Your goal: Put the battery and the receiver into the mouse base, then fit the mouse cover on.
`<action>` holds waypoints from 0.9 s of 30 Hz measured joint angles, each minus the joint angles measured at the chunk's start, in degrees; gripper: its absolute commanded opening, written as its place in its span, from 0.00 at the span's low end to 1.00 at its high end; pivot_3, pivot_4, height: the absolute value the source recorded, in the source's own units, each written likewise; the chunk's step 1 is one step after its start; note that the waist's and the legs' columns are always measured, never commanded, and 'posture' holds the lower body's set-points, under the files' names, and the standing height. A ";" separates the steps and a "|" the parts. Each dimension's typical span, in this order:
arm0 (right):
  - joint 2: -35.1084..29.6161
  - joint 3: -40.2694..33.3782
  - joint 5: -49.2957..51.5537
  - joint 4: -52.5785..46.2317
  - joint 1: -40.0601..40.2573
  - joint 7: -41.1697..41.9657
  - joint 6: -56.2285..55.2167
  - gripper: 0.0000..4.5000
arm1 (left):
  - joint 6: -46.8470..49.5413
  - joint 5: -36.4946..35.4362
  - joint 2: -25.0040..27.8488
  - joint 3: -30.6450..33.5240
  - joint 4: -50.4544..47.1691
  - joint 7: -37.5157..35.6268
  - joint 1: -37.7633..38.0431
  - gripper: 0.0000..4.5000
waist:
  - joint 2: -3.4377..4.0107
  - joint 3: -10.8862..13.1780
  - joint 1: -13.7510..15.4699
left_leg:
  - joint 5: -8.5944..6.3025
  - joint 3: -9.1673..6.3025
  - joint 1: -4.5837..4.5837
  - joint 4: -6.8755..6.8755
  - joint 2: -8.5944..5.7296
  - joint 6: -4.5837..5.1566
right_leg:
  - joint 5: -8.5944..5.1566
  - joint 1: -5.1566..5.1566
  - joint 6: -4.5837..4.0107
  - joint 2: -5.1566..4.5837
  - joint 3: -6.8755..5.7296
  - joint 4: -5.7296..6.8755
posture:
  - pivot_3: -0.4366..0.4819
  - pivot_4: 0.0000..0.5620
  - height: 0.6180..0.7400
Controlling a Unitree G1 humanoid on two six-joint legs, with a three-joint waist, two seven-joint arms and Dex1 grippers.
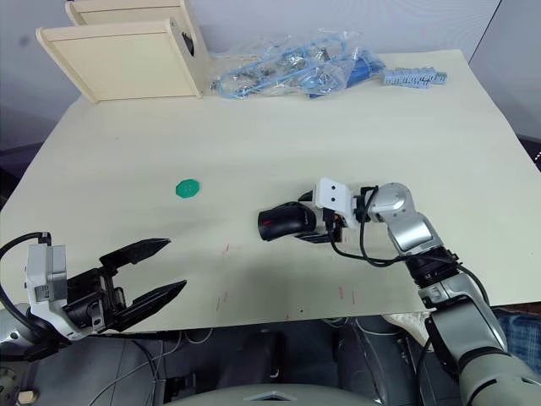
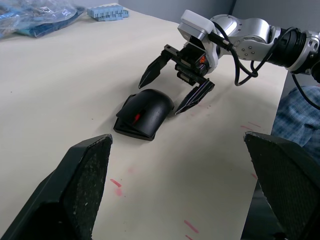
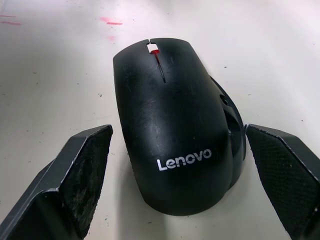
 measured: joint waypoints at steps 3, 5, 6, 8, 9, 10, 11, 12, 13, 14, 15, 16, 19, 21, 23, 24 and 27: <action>0.33 0.22 -0.22 0.31 -0.02 0.09 -0.34 0.99 | 0.00 0.00 0.00 0.00 0.01 0.00 0.00 1.00 | 0.00 0.00 -0.01 | 0.00 0.00 0.00 0.00 0.00 0.00 | 0.00 0.00 0.00 0.00 0.00 0.00 | 0.48 0.27 1.00; 0.51 0.72 -0.34 0.36 -0.03 0.06 -0.44 0.99 | 0.00 0.00 0.00 0.00 0.01 0.00 0.00 1.00 | 0.00 0.00 -0.02 | 0.00 0.00 0.01 0.00 0.00 0.00 | 0.00 0.00 0.00 0.00 0.00 0.01 | 0.48 0.27 1.00; 0.73 1.02 -0.35 0.53 -0.03 0.08 -0.47 0.99 | 0.00 0.01 0.00 0.00 0.02 0.00 -0.01 1.00 | 0.00 0.00 -0.01 | 0.00 0.00 0.00 0.00 0.00 0.00 | 0.00 0.00 0.00 0.00 0.00 0.01 | 0.48 0.27 1.00; 0.79 1.04 -0.35 0.66 -0.03 0.08 -0.47 0.99 | 0.00 0.01 0.00 0.02 0.03 -0.01 0.07 1.00 | 0.00 0.00 0.00 | 0.00 0.00 0.00 0.00 0.00 0.00 | 0.00 0.00 0.00 0.00 0.00 0.00 | 0.48 0.27 1.00; 0.79 1.04 -0.35 0.67 -0.05 0.08 -0.47 0.99 | 0.00 0.01 0.00 0.03 0.03 -0.01 0.12 1.00 | 0.00 0.00 0.00 | 0.00 0.00 0.00 0.00 0.00 0.00 | 0.00 0.00 0.00 0.00 0.00 0.00 | 0.48 0.27 1.00; 0.79 1.04 -0.35 0.71 -0.07 0.09 -0.47 0.99 | 0.00 0.01 0.00 0.04 0.03 -0.01 0.15 1.00 | 0.00 0.00 0.00 | 0.00 0.00 0.00 0.00 0.00 0.00 | 0.00 0.00 0.00 0.00 0.00 0.00 | 0.48 0.27 1.00; 0.79 1.04 -0.35 0.73 -0.09 0.09 -0.47 0.99 | 0.00 0.01 0.00 0.04 0.03 -0.01 0.16 1.00 | 0.00 0.00 0.00 | 0.00 0.00 0.00 0.00 0.00 0.00 | 0.00 0.00 0.00 0.00 0.00 0.00 | 0.48 0.27 1.00; 0.81 1.04 -0.35 0.78 -0.14 0.05 -0.47 0.99 | -0.01 0.01 0.00 0.04 0.03 -0.01 0.22 1.00 | 0.00 0.00 0.00 | 0.00 0.00 0.00 0.00 0.00 0.00 | 0.00 0.00 0.00 0.00 0.00 0.00 | 0.48 0.27 1.00; 0.81 1.03 -0.35 0.78 -0.19 -0.01 -0.49 0.99 | -0.02 0.01 -0.01 0.04 0.03 -0.01 0.46 1.00 | 0.00 0.00 0.00 | 0.00 0.00 0.00 0.00 0.00 0.00 | 0.00 0.00 0.00 0.00 0.00 0.00 | 0.48 0.27 1.00; 0.81 1.03 -0.35 0.78 -0.19 -0.01 -0.49 0.99 | -0.02 0.02 -0.01 0.04 0.03 -0.01 0.48 1.00 | 0.00 0.00 -0.01 | 0.00 0.00 0.00 0.00 0.00 0.00 | 0.00 0.00 0.00 0.00 0.00 0.00 | 0.48 0.27 1.00; 0.81 1.03 -0.35 0.79 -0.19 -0.07 -0.55 0.99 | -0.03 0.02 -0.01 0.04 0.03 -0.01 0.60 1.00 | 0.00 0.00 -0.01 | 0.00 0.00 0.00 0.00 0.00 0.00 | 0.00 0.00 0.00 0.00 0.00 0.01 | 0.48 0.27 1.00; 0.80 1.03 -0.35 0.80 -0.19 -0.11 -0.74 0.99 | -0.04 0.02 -0.01 0.04 0.03 -0.01 0.63 1.00 | 0.00 0.00 -0.01 | 0.00 0.00 0.00 0.00 0.00 0.00 | 0.00 0.00 0.00 0.00 0.00 0.01 | 0.48 0.27 1.00; 0.80 1.03 -0.35 1.06 -0.58 -0.12 -1.28 0.99 | -0.10 0.07 -0.01 0.04 0.03 0.00 0.61 1.00 | 0.00 0.00 -0.01 | 0.00 0.00 0.01 0.00 0.00 0.00 | 0.00 0.00 0.00 0.00 0.00 0.01 | 0.48 0.27 1.00; 0.80 1.03 -0.35 1.11 -0.74 -0.11 -1.52 0.93 | -0.11 0.09 -0.01 0.04 0.03 0.00 0.62 1.00 | 0.00 0.00 -0.01 | 0.00 0.00 0.01 0.00 0.00 0.00 | 0.00 0.00 0.00 0.01 0.00 0.01 | 0.48 0.27 1.00; 0.80 1.03 -0.35 1.18 -0.77 -0.10 -1.52 0.80 | -0.11 0.09 -0.01 0.04 0.03 0.00 0.63 1.00 | 0.00 0.00 0.00 | 0.00 0.00 0.01 0.00 0.00 0.00 | 0.00 0.00 0.00 0.00 0.00 0.01 | 0.48 0.27 1.00; 0.80 1.03 -0.35 1.28 -0.77 -0.10 -1.52 0.68 | -0.11 0.09 -0.01 0.04 0.03 0.00 0.63 1.00 | 0.00 0.00 0.00 | 0.00 0.00 0.01 0.00 0.00 0.00 | 0.00 0.00 0.00 0.00 0.00 0.01 | 0.48 0.27 1.00; 0.80 1.03 -0.36 1.49 -0.78 -0.11 -1.55 0.59 | -0.11 0.09 -0.01 0.04 0.03 0.00 0.63 1.00 | 0.00 0.00 -0.01 | 0.00 0.00 0.01 0.00 0.00 0.00 | 0.00 0.00 0.00 0.00 0.00 0.01 | 0.48 0.27 1.00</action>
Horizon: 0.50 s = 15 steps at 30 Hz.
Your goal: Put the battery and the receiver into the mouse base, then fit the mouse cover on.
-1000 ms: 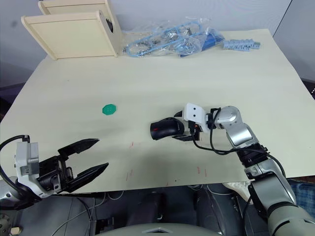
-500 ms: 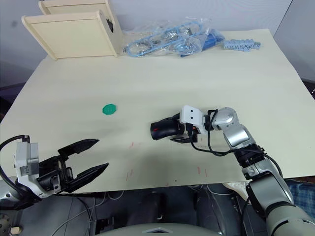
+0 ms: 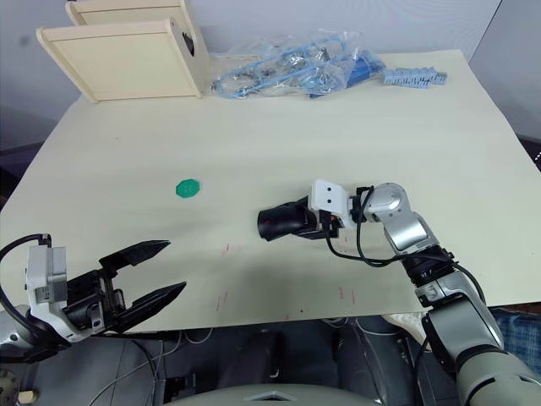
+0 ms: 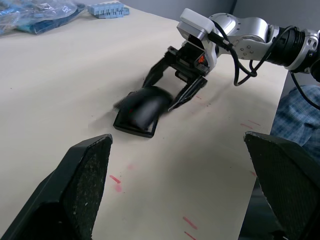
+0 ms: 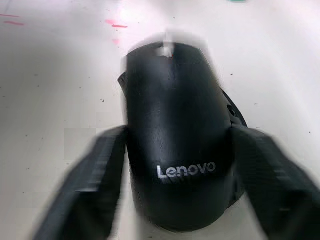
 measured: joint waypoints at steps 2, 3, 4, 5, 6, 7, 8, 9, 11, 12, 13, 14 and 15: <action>-0.01 0.00 -0.01 0.01 0.00 0.00 -0.06 0.59 | 0.00 0.04 0.00 0.00 0.00 0.01 0.00 1.00 | 0.00 0.00 0.00 | 0.00 0.00 0.00 0.00 0.00 0.00 | 0.00 0.00 0.00 0.00 0.00 0.00 | 0.48 0.27 1.00; -0.02 0.00 -0.01 0.01 0.00 0.00 -0.07 0.59 | 0.00 0.09 -0.01 0.00 0.00 0.01 0.00 1.00 | 0.00 0.00 0.00 | 0.00 0.00 0.00 0.00 0.00 0.00 | 0.00 0.00 0.00 0.00 0.00 0.00 | 0.48 0.27 1.00; -0.02 0.00 -0.02 0.01 0.00 0.00 -0.09 0.59 | 0.00 0.24 -0.02 0.00 0.00 0.01 0.00 1.00 | 0.00 0.00 0.00 | 0.00 0.00 0.00 0.00 0.00 0.00 | 0.00 0.00 0.00 0.00 0.00 0.00 | 0.48 0.27 1.00; -0.04 0.00 -0.03 0.01 0.00 0.00 -0.10 0.59 | 0.00 0.30 -0.03 0.00 0.00 0.01 0.00 1.00 | 0.00 0.00 0.00 | 0.00 0.00 0.00 0.00 0.00 0.00 | 0.00 0.00 0.00 0.00 0.00 0.00 | 0.48 0.27 1.00; -0.04 0.00 -0.03 0.01 0.00 0.00 -0.10 0.59 | 0.00 0.30 -0.03 0.00 0.00 0.01 0.00 1.00 | 0.00 0.00 0.00 | 0.00 0.00 0.00 0.00 0.00 0.00 | 0.00 0.00 0.00 0.00 0.00 0.00 | 0.48 0.27 1.00; -0.08 0.00 -0.06 0.01 0.00 0.03 -0.11 0.59 | -0.01 0.30 -0.04 0.00 0.00 0.01 -0.01 1.00 | 0.00 0.00 0.00 | 0.00 0.00 0.00 0.00 0.00 0.00 | 0.00 0.00 0.00 0.00 0.00 0.00 | 0.48 0.27 1.00; -0.10 0.00 -0.06 0.00 0.00 0.05 -0.11 0.59 | 0.00 0.30 -0.04 0.00 0.00 0.01 -0.02 1.00 | 0.00 0.00 0.00 | 0.00 0.00 0.00 0.00 0.00 0.00 | 0.00 0.00 0.00 0.00 0.00 0.00 | 0.48 0.27 1.00; -0.28 0.00 -0.05 0.00 -0.10 0.47 -0.11 0.59 | -0.01 0.32 -0.04 0.00 0.00 0.02 -0.06 1.00 | 0.00 0.00 0.00 | 0.00 0.00 0.00 0.00 0.00 0.00 | 0.00 0.00 0.00 0.00 0.00 0.00 | 0.48 0.27 1.00; -0.71 0.01 0.05 -0.02 -0.96 1.42 -0.09 0.59 | -0.01 0.34 -0.04 -0.01 0.00 0.02 -0.10 1.00 | 0.00 0.00 -0.01 | 0.00 0.01 0.00 0.00 0.00 0.00 | 0.00 0.00 0.00 0.00 0.00 0.00 | 0.48 0.27 1.00; -1.30 0.01 0.12 -0.05 -2.13 2.30 -0.04 0.59 | -0.01 0.35 -0.04 -0.01 0.00 0.02 -0.12 1.00 | 0.00 0.00 -0.03 | 0.00 0.01 0.00 0.00 0.00 0.00 | 0.00 0.00 0.00 0.00 0.00 0.00 | 0.48 0.27 1.00; -1.59 -0.05 0.14 -0.11 -2.75 2.60 -0.04 0.59 | -0.01 0.36 -0.04 -0.01 0.00 0.02 -0.12 1.00 | 0.00 0.00 -0.03 | 0.00 0.00 0.00 0.00 0.00 0.00 | 0.00 0.00 0.00 0.00 0.00 0.00 | 0.48 0.27 1.00; -2.01 -0.06 0.21 -0.05 -4.09 3.72 0.04 0.59 | -0.01 0.38 -0.04 -0.01 0.00 0.02 -0.14 1.00 | 0.01 0.00 -0.03 | 0.00 0.01 0.01 0.00 0.00 0.00 | 0.00 0.00 0.00 0.01 0.00 0.00 | 0.48 0.27 1.00; -2.17 -0.03 0.37 0.05 -5.09 4.70 0.09 0.59 | -0.01 0.38 -0.04 -0.01 0.00 0.02 -0.17 1.00 | 0.00 0.00 -0.04 | 0.00 0.00 0.01 0.00 0.00 0.00 | 0.00 0.00 0.00 0.01 0.00 0.00 | 0.48 0.27 1.00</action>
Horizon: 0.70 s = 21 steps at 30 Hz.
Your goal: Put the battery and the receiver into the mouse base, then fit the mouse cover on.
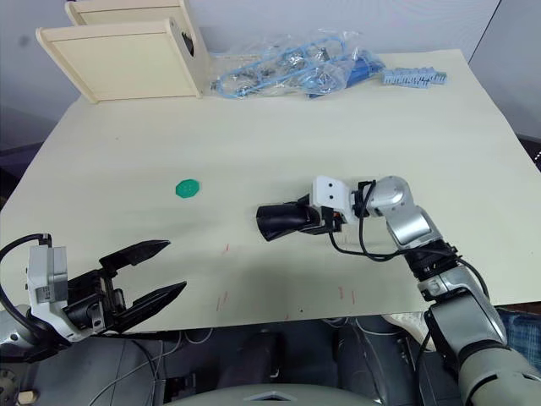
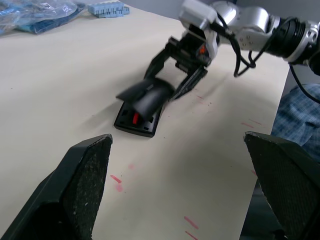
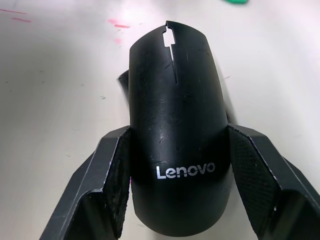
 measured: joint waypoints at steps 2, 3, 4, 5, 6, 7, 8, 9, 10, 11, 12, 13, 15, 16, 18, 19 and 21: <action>-0.34 0.17 0.53 0.57 -2.76 2.83 0.30 0.59 | 0.00 0.01 0.00 0.00 0.00 -0.01 -0.04 1.00 | 0.00 0.00 -0.01 | 0.00 0.00 0.00 0.00 0.00 0.00 | 0.00 0.00 0.00 0.00 0.00 0.00 | 0.48 0.27 1.00; -0.46 0.26 0.66 0.93 -3.57 3.70 0.53 0.59 | -0.01 0.01 -0.01 0.00 0.01 -0.01 -0.04 1.00 | 0.00 0.00 0.00 | 0.00 0.00 0.00 0.00 0.01 0.00 | 0.00 0.00 0.00 0.00 0.00 0.00 | 0.48 0.27 1.00; -0.66 0.38 0.75 1.68 -4.96 5.01 0.94 0.59 | -0.01 0.01 -0.02 0.00 0.02 -0.01 -0.05 1.00 | 0.00 0.00 0.01 | 0.00 0.00 0.00 0.00 0.01 0.00 | 0.00 0.00 0.00 0.00 0.00 0.00 | 0.48 0.27 1.00; -0.98 0.58 0.75 2.53 -6.55 6.59 1.11 0.59 | -0.02 0.02 -0.03 0.00 0.05 -0.01 -0.08 1.00 | 0.00 0.00 0.02 | 0.00 -0.01 0.00 0.00 0.01 0.00 | 0.00 0.01 0.00 -0.01 -0.01 -0.01 | 0.48 0.27 1.00; -1.03 1.00 0.66 3.54 -7.64 7.82 1.07 0.59 | -0.02 0.03 -0.04 0.00 0.08 -0.01 -0.07 1.00 | 0.00 0.00 0.02 | 0.00 -0.01 0.00 0.00 0.01 0.00 | 0.00 0.00 0.00 -0.01 -0.01 -0.01 | 0.48 0.27 1.00; -1.03 1.37 0.47 4.13 -8.24 8.40 1.07 0.59 | -0.02 0.05 -0.04 -0.02 0.10 -0.02 -0.08 1.00 | 0.00 0.00 0.01 | 0.00 0.00 0.00 0.00 0.01 0.00 | 0.00 0.00 0.00 -0.01 -0.01 -0.01 | 0.48 0.27 1.00; -0.78 2.48 0.02 6.17 -9.97 9.73 1.06 0.59 | -0.04 0.05 -0.10 -0.02 0.15 -0.02 0.03 1.00 | 0.00 0.00 0.01 | 0.00 0.00 -0.01 0.00 0.01 0.00 | 0.00 0.00 0.00 -0.01 -0.01 -0.01 | 0.48 0.27 1.00; -0.68 2.74 -0.24 6.78 -10.66 10.25 1.07 0.59 | -0.04 0.05 -0.11 -0.02 0.15 -0.03 0.01 1.00 | 0.01 0.01 -0.01 | 0.00 0.01 -0.01 0.00 0.01 0.00 | 0.00 0.00 -0.01 -0.01 -0.01 0.00 | 0.48 0.27 1.00; -0.50 2.96 -0.44 7.60 -11.52 10.97 1.08 0.59 | -0.05 0.06 -0.12 -0.03 0.16 -0.03 0.00 1.00 | 0.01 0.01 -0.04 | 0.00 0.00 0.00 0.00 0.01 0.00 | 0.00 0.00 -0.01 -0.01 -0.01 0.00 | 0.48 0.27 1.00; -0.39 3.15 -0.62 8.10 -12.23 11.44 1.03 0.59 | -0.05 0.06 -0.15 -0.02 0.17 -0.04 0.01 1.00 | 0.01 0.01 -0.04 | 0.00 0.00 0.00 0.00 0.01 0.00 | 0.00 0.00 -0.01 -0.01 -0.01 0.00 | 0.48 0.27 1.00; 0.14 3.81 -1.17 9.78 -14.23 12.75 0.82 0.59 | -0.06 0.07 -0.21 -0.03 0.19 -0.04 0.04 1.00 | 0.01 0.00 -0.04 | 0.00 -0.02 0.00 0.00 0.01 0.00 | 0.00 0.00 -0.01 0.00 -0.02 0.00 | 0.48 0.27 1.00; 0.66 4.74 -1.80 11.56 -15.46 13.62 0.21 0.59 | -0.06 0.09 -0.31 -0.04 0.21 -0.02 0.07 1.00 | 0.01 0.01 -0.04 | 0.00 -0.01 0.00 -0.01 0.01 0.00 | 0.01 0.00 -0.01 -0.01 -0.02 0.00 | 0.48 0.27 1.00; 2.24 5.55 -2.85 15.12 -17.23 14.80 -0.43 0.59 | -0.08 0.11 -0.49 -0.03 0.21 0.03 0.16 1.00 | 0.01 0.00 -0.05 | 0.00 -0.01 0.00 0.00 0.01 -0.01 | 0.01 0.00 -0.02 -0.01 -0.02 0.00 | 0.48 0.27 1.00; 2.78 5.69 -3.07 16.08 -17.64 14.94 -0.58 0.59 | -0.08 0.12 -0.58 -0.03 0.21 0.03 0.30 1.00 | 0.01 0.01 -0.06 | 0.00 -0.01 0.00 0.00 0.01 -0.01 | 0.01 0.00 -0.02 -0.01 -0.02 0.00 | 0.48 0.27 1.00; 3.78 6.07 -3.93 18.41 -18.57 14.97 -1.15 0.59 | -0.09 0.17 -0.88 -0.03 0.21 0.06 0.66 1.00 | 0.01 0.01 -0.05 | 0.00 -0.01 -0.01 -0.01 0.01 -0.01 | 0.01 -0.01 -0.02 -0.02 -0.02 -0.01 | 0.48 0.27 1.00; 3.92 6.20 -4.20 19.02 -18.73 14.97 -1.44 0.59 | -0.09 0.24 -0.98 -0.03 0.20 0.06 0.69 1.00 | 0.01 0.01 -0.04 | 0.00 -0.02 -0.01 -0.01 0.01 -0.01 | 0.01 -0.01 -0.02 -0.02 -0.02 -0.01 | 0.48 0.27 1.00; 4.37 6.35 -4.88 20.14 -19.03 15.00 -1.79 0.59 | -0.10 0.41 -1.21 -0.03 0.20 0.07 0.81 1.00 | 0.01 0.01 0.03 | 0.00 -0.02 -0.02 -0.01 0.01 -0.02 | 0.01 -0.01 -0.02 -0.03 -0.02 -0.01 | 0.48 0.27 1.00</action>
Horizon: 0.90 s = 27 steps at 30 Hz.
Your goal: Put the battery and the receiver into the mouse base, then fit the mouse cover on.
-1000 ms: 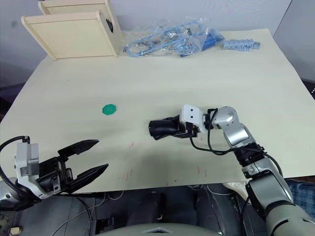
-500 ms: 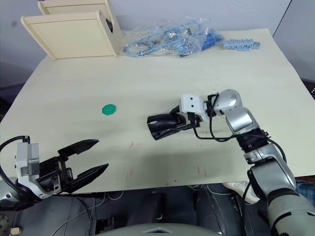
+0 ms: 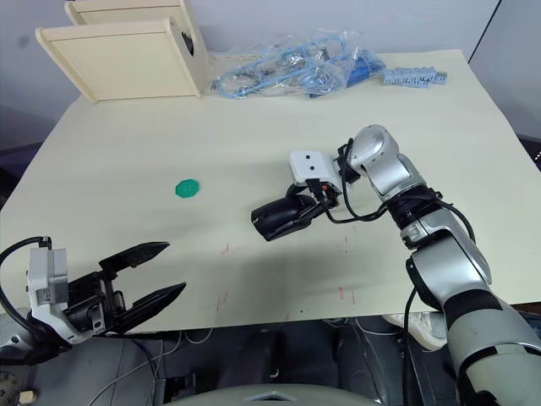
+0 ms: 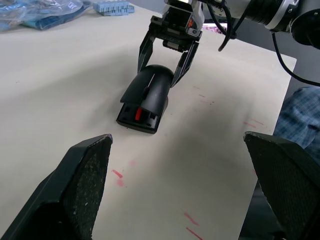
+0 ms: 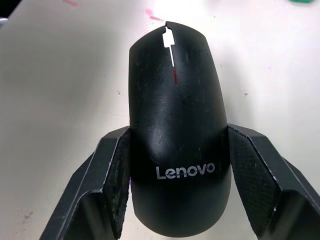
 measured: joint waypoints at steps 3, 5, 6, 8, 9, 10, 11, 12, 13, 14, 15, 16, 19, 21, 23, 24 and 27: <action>0.60 0.41 -0.94 2.05 -0.83 0.01 -0.18 0.59 | -0.03 0.09 -0.10 0.01 -0.01 0.01 0.05 1.00 | 0.00 0.00 -0.05 | 0.01 0.01 0.01 0.00 0.00 -0.01 | 0.00 0.00 0.00 -0.01 0.00 0.01 | 0.48 0.27 1.00; 0.78 0.46 -1.81 3.63 -1.40 -0.10 -0.89 0.59 | -0.04 0.11 -0.28 0.01 -0.01 0.02 0.06 1.00 | 0.00 0.00 -0.06 | 0.01 0.00 0.01 0.00 -0.01 -0.02 | 0.00 0.00 -0.01 0.00 0.00 0.01 | 0.48 0.27 1.00; 0.93 0.46 -2.26 4.29 -1.55 -0.15 -1.04 0.59 | -0.04 0.11 -0.32 0.01 -0.01 0.01 0.07 1.00 | 0.00 0.00 -0.07 | 0.01 0.00 0.01 0.00 -0.01 -0.02 | 0.00 0.00 -0.01 0.00 0.00 0.01 | 0.48 0.27 1.00; 1.30 0.46 -2.68 5.49 -1.66 -0.22 -1.39 0.59 | -0.04 0.12 -0.33 0.01 -0.01 0.01 0.05 1.00 | 0.00 0.00 -0.08 | 0.01 0.00 0.01 0.00 -0.01 -0.02 | 0.01 0.00 -0.01 0.01 0.00 0.01 | 0.48 0.27 1.00; 1.60 0.46 -3.11 6.37 -1.71 -0.38 -1.74 0.59 | -0.04 0.12 -0.33 0.01 -0.02 -0.01 0.07 1.00 | 0.00 0.00 -0.09 | 0.01 0.00 0.01 0.00 -0.01 -0.02 | 0.01 0.00 -0.01 0.01 0.00 0.01 | 0.48 0.27 1.00; 1.86 0.46 -3.34 6.89 -1.78 -0.43 -2.09 0.59 | -0.04 0.13 -0.33 0.01 -0.01 -0.01 0.09 1.00 | 0.00 0.00 -0.09 | 0.01 0.01 0.01 0.00 -0.01 -0.02 | 0.01 0.00 -0.01 0.00 0.00 0.01 | 0.48 0.27 1.00; 2.05 0.46 -3.44 7.17 -1.88 -0.44 -2.19 0.59 | -0.04 0.13 -0.33 0.01 -0.01 -0.01 0.09 1.00 | 0.00 0.00 -0.08 | 0.01 0.01 0.01 0.00 -0.01 -0.02 | 0.01 0.00 -0.01 0.00 0.00 0.01 | 0.48 0.27 1.00; 2.36 0.47 -3.81 7.55 -2.09 -0.50 -2.23 0.59 | -0.04 0.14 -0.33 0.01 -0.01 -0.02 0.07 1.00 | 0.01 0.00 -0.09 | 0.01 0.01 0.01 0.00 -0.01 -0.02 | 0.01 0.00 -0.01 0.00 0.00 0.02 | 0.48 0.27 1.00; 2.50 0.47 -4.04 7.86 -2.30 -0.57 -2.23 0.59 | -0.05 0.14 -0.33 0.01 -0.01 -0.03 0.05 1.00 | 0.01 0.00 -0.09 | 0.01 0.00 0.01 0.00 -0.01 -0.02 | 0.01 0.00 -0.01 0.00 0.00 0.02 | 0.48 0.27 1.00; 2.64 0.47 -4.28 8.32 -2.65 -0.64 -2.25 0.59 | -0.05 0.15 -0.33 0.00 -0.01 -0.04 0.03 1.00 | 0.01 0.00 -0.09 | 0.02 0.00 0.01 0.00 -0.01 -0.03 | 0.01 0.00 -0.01 0.00 0.00 0.02 | 0.48 0.27 1.00; 2.67 0.47 -4.48 8.46 -2.80 -0.66 -2.27 0.59 | -0.05 0.15 -0.33 0.00 -0.01 -0.05 -0.01 1.00 | 0.01 0.00 -0.09 | 0.02 0.00 0.01 0.00 -0.01 -0.03 | 0.01 0.00 -0.01 0.01 0.00 0.02 | 0.48 0.27 1.00; 2.72 0.47 -4.58 8.54 -2.86 -0.68 -2.28 0.59 | -0.05 0.15 -0.33 0.01 -0.01 -0.05 -0.01 1.00 | 0.01 0.00 -0.09 | 0.02 0.00 0.01 0.00 -0.01 -0.03 | 0.01 0.00 -0.01 0.00 0.00 0.02 | 0.48 0.27 1.00; 3.37 0.47 -4.91 9.37 -3.10 -0.88 -2.37 0.59 | -0.05 0.16 -0.33 0.00 -0.01 -0.06 -0.08 1.00 | 0.01 0.00 -0.10 | 0.02 0.00 0.02 0.00 -0.01 -0.04 | 0.01 0.00 -0.01 0.00 0.00 0.03 | 0.48 0.27 1.00; 3.72 0.47 -5.18 9.86 -3.16 -1.06 -2.21 0.59 | -0.05 0.18 -0.33 0.00 -0.01 -0.07 -0.09 1.00 | 0.01 0.00 -0.10 | 0.02 0.00 0.02 0.00 -0.01 -0.04 | 0.01 0.00 -0.01 0.00 0.00 0.03 | 0.48 0.27 1.00; 3.89 0.47 -5.55 10.13 -3.20 -1.11 -2.12 0.59 | -0.05 0.19 -0.33 0.00 -0.01 -0.08 -0.09 1.00 | 0.01 0.00 -0.10 | 0.03 0.00 0.02 0.00 -0.01 -0.04 | 0.01 0.00 -0.02 0.00 0.00 0.03 | 0.48 0.27 1.00; 3.99 0.47 -5.74 10.20 -3.30 -1.12 -2.11 0.59 | -0.05 0.19 -0.33 0.00 -0.01 -0.08 -0.09 1.00 | 0.01 0.00 -0.10 | 0.03 0.00 0.02 0.00 -0.01 -0.05 | 0.01 0.00 -0.02 0.01 0.00 0.04 | 0.48 0.27 1.00; 4.48 0.47 -6.35 10.54 -3.65 -1.16 -2.08 0.59 | -0.05 0.20 -0.33 0.00 -0.01 -0.09 -0.09 1.00 | 0.01 0.00 -0.19 | 0.03 0.00 0.04 -0.01 -0.01 -0.05 | 0.01 0.00 -0.02 0.02 0.00 0.05 | 0.48 0.27 1.00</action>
